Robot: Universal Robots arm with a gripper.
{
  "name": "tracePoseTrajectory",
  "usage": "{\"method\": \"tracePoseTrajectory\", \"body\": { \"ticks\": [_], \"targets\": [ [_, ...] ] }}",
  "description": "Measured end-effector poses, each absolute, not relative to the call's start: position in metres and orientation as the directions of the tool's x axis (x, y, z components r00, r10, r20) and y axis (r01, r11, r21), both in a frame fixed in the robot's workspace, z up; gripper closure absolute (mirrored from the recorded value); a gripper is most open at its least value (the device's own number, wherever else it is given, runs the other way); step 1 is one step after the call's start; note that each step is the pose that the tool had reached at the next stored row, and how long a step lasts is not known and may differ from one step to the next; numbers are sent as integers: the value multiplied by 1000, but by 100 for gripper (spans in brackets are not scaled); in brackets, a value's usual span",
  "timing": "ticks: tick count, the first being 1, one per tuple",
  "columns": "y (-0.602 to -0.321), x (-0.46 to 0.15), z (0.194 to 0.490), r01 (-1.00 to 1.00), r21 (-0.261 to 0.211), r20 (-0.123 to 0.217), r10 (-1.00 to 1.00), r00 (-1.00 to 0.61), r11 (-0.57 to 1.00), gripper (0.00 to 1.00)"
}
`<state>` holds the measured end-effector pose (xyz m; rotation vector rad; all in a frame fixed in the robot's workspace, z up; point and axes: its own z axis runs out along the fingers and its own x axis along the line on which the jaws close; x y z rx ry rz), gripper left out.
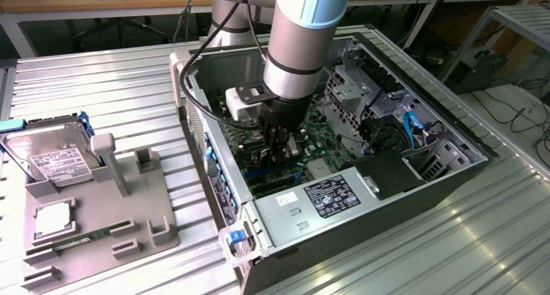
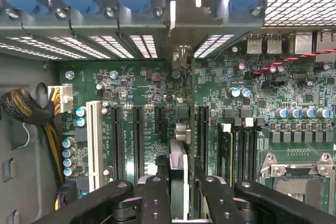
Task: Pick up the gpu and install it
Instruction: 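Insert the gpu into the slot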
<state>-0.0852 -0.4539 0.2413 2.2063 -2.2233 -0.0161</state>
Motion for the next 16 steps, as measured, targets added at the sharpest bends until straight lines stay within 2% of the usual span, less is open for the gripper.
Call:
{"method": "tracePoseTrajectory", "body": {
  "ticks": [16],
  "targets": [
    [-454,-85,233,-1000,13,-2,-1000,-8,8,72]
  ]
}}
